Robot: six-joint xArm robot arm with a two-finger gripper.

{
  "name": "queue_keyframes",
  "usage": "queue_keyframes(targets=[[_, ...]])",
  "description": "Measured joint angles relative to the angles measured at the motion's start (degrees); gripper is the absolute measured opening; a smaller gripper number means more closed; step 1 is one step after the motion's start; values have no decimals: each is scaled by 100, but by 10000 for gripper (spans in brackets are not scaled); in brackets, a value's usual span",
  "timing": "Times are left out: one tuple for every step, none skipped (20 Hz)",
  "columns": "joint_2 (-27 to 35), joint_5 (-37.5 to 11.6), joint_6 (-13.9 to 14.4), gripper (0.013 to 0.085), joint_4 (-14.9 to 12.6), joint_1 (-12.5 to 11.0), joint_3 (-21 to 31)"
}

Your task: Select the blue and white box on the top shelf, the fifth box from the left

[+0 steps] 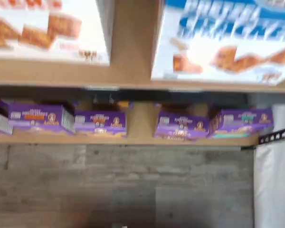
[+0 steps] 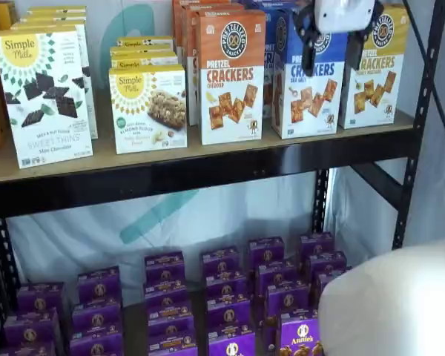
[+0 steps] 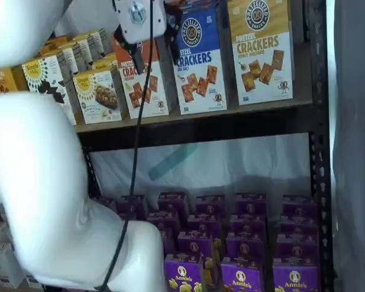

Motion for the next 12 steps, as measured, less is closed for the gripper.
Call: queue_keyframes(targets=[[132, -45, -19, 850, -16, -18, -128], [234, -64, -38, 850, -16, -39, -227], [339, -76, -53, 850, -18, -54, -329], [447, -99, -75, 850, 3, -81, -435], [523, -125, -86, 850, 14, -95, -513], [598, -149, -86, 850, 7, -94, -590], [677, -170, -76, 850, -20, -79, -671], [742, -184, -67, 850, -45, -65, -740], [807, -191, -69, 850, -44, -67, -808], [890, -184, -80, 850, -20, -84, -904], [956, -166, -92, 850, 3, -99, -979], [1006, -144, -106, 850, 37, -119, -1040]])
